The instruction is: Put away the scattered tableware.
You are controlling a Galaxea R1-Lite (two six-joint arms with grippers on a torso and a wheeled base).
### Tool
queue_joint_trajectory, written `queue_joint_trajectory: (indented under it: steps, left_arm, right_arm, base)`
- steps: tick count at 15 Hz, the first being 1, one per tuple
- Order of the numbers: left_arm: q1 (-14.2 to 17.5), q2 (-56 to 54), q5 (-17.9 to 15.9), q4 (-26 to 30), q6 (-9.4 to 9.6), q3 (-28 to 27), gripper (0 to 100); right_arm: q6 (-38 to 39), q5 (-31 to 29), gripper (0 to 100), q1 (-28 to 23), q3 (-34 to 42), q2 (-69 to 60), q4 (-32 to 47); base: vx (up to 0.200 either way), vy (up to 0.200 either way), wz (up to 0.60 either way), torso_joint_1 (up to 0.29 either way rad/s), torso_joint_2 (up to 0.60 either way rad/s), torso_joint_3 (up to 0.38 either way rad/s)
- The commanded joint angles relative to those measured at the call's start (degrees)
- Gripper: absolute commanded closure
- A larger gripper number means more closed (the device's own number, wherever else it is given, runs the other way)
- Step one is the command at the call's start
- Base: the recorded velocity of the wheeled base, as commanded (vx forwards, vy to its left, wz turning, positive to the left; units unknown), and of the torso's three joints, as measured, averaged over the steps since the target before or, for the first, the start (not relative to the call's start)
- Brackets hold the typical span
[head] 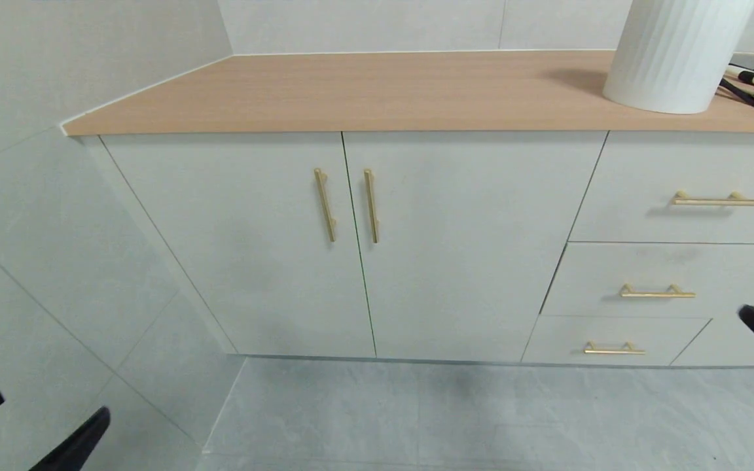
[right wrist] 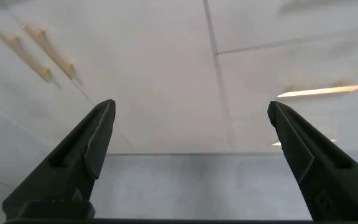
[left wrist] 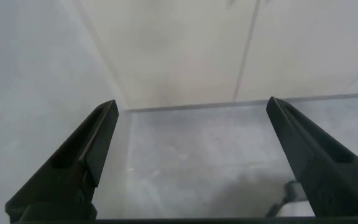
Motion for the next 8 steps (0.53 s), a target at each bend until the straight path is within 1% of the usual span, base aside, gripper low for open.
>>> queue_joint_trajectory:
  steps: [1,2,3,4,6,8]
  left_arm:
    - [5.3,-21.2,-0.3,13.1,2.13,1.2,0]
    - [6.4,-25.6,-0.5,17.2,2.13,0.8,0]
    - [7.7,-28.5,-0.5,19.3,2.13,0.6,0]
    - [8.8,-30.7,-0.5,20.1,2.13,0.9,0]
    - [10.3,-31.1,-0.2,19.9,2.04,2.1,0]
    - [13.8,-31.1,0.1,19.8,1.78,3.3,0]
  right_arm:
    - [-13.9,0.5,0,-4.5,2.7,-33.3,19.9]
    - [-16.5,0.9,0,-7.5,1.8,-38.7,25.6]
    - [-18.5,1.2,0,-10.1,1.8,-41.8,29.5]
    - [-19.3,1.1,0,-11.6,2.4,-41.4,29.1]
    - [-19.6,1.1,0,-13.7,3.8,-41.5,28.4]
    - [-19.4,2.4,0,-20.3,4.7,-45.7,29.7]
  base:
    - [0.000,0.000,0.00,0.000,0.00,0.000]
    - [0.000,0.000,0.00,0.000,0.00,0.000]
    - [0.000,0.000,0.00,0.000,0.00,0.000]
    - [0.000,0.000,0.00,0.000,0.00,0.000]
    - [0.000,0.000,0.00,0.000,0.00,0.000]
    - [0.000,0.000,0.00,0.000,0.00,0.000]
